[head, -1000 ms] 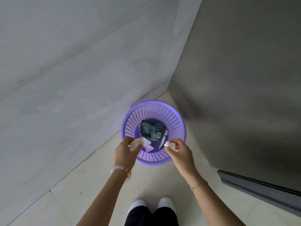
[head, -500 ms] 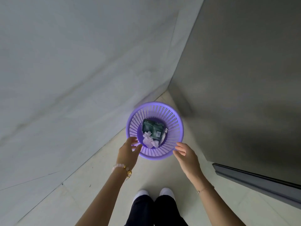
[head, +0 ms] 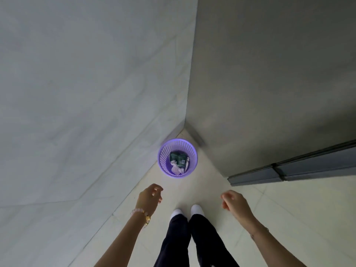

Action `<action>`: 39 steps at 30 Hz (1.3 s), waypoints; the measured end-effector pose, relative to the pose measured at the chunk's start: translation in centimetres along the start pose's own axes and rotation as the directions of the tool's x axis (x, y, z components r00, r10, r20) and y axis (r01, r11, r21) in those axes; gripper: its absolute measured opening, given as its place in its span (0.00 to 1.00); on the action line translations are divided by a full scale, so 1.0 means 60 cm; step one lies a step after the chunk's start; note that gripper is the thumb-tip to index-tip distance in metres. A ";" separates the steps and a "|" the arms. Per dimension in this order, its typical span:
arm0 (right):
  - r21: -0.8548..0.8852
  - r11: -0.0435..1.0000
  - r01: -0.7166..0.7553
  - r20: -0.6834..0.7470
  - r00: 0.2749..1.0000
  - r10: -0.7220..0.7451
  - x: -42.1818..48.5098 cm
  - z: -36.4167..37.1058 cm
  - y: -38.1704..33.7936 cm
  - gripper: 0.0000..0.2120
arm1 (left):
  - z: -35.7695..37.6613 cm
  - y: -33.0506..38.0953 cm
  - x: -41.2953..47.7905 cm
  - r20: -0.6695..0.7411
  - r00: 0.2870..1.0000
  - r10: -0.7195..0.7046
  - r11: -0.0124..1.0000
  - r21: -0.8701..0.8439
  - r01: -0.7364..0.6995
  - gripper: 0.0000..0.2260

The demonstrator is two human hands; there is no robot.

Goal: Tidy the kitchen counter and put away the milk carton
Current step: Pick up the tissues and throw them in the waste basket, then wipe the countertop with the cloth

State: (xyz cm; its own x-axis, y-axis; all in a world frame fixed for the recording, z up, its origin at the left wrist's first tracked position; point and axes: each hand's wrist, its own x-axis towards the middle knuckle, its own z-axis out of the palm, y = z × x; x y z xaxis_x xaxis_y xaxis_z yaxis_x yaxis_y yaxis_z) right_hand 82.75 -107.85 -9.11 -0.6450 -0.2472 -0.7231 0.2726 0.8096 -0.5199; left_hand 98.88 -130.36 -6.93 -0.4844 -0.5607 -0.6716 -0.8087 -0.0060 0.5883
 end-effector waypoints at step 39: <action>0.818 0.537 -0.207 -0.182 0.792 0.583 -0.333 0.094 0.235 0.09 | -0.052 -0.062 0.018 0.401 0.895 -0.195 0.821 0.566 -0.075 0.08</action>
State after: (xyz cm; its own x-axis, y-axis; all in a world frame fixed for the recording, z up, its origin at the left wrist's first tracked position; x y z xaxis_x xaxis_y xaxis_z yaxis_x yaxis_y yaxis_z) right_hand 103.53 -94.50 -4.56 -0.4823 0.3731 -0.7926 0.8636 0.0507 -0.5016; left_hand 102.39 -133.52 -8.42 -0.4100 -0.1685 -0.8964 -0.8167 0.5053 0.2786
